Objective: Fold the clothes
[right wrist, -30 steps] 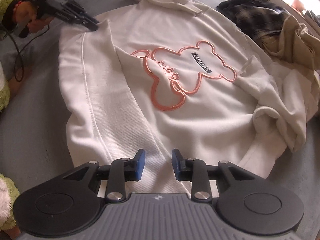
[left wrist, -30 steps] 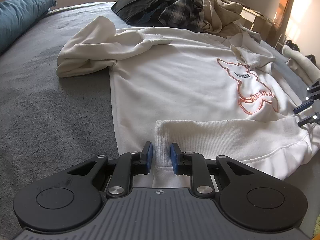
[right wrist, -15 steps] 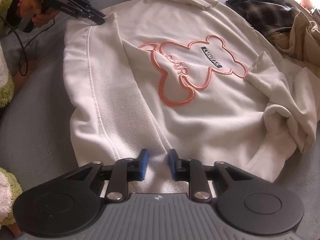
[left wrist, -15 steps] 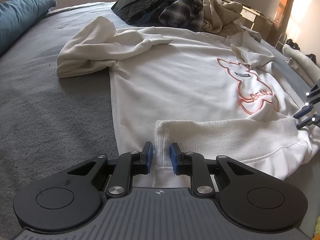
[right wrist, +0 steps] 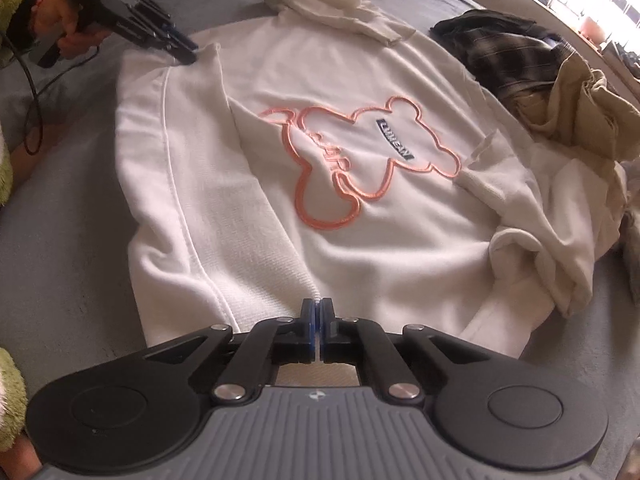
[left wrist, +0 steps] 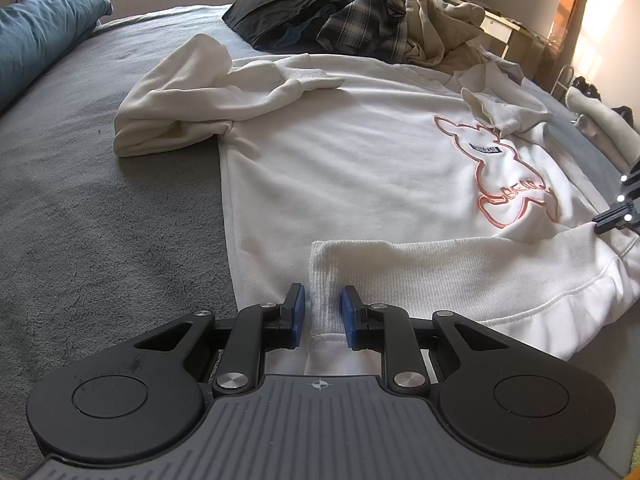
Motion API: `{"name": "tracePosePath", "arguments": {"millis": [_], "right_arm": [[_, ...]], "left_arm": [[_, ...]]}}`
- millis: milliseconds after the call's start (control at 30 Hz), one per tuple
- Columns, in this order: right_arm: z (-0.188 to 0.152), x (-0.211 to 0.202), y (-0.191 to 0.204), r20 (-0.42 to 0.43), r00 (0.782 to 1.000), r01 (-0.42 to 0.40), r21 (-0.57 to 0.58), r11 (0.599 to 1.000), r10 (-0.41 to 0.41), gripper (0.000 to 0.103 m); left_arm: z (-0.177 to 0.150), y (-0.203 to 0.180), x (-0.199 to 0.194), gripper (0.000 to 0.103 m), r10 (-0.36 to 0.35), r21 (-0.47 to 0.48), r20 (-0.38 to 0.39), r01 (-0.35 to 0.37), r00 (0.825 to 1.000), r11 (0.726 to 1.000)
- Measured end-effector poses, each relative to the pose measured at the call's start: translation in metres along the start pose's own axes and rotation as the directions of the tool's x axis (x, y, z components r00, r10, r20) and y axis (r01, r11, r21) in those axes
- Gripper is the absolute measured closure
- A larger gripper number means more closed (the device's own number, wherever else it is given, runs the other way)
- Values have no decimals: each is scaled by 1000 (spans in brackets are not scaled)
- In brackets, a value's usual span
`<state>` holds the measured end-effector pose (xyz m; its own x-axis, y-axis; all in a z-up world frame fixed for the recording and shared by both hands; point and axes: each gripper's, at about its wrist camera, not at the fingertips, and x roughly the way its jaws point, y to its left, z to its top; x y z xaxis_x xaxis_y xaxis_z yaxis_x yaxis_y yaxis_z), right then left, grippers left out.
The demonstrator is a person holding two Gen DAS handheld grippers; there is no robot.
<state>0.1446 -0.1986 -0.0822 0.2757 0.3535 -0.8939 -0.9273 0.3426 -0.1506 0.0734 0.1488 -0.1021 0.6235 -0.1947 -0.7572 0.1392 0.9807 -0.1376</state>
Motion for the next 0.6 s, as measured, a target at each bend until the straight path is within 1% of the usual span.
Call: {"name": "tracePosePath", "arguments": {"millis": [133,200,300,400,467,500,533,600], "right_arm": [[-6,13,1,-5,1000,18,33,999,-17,102],[-8,10,-6,10,999,30,111,993,-31,99],[-18,-11,-27,59,997,40,279,959,-59,98],[-37,-40,-51,106,987,68,425,903,-124,98],[-52,-55,-61,99,981,103,480,872,-170,97],[-57,-61,-62,92,979,114,490,864,-181,97],[-62,-67,-63,86,978,123,495,860,-189,97],[-68,-74,-61,76,980,127,483,866,-186,97]], "left_arm": [[0,0,-1,82,1,0,1,-1,1000,1000],[-1,-1,-1,82,2,0,2,-2,1000,1000],[-1,-1,-1,82,3,0,2,-3,1000,1000],[0,-1,0,82,4,1,1,-4,1000,1000],[0,-2,0,82,4,1,2,-4,1000,1000],[0,-2,0,82,4,1,2,-4,1000,1000],[0,-2,0,82,4,1,2,-4,1000,1000],[0,-2,0,82,6,-5,1,-5,1000,1000]]}}
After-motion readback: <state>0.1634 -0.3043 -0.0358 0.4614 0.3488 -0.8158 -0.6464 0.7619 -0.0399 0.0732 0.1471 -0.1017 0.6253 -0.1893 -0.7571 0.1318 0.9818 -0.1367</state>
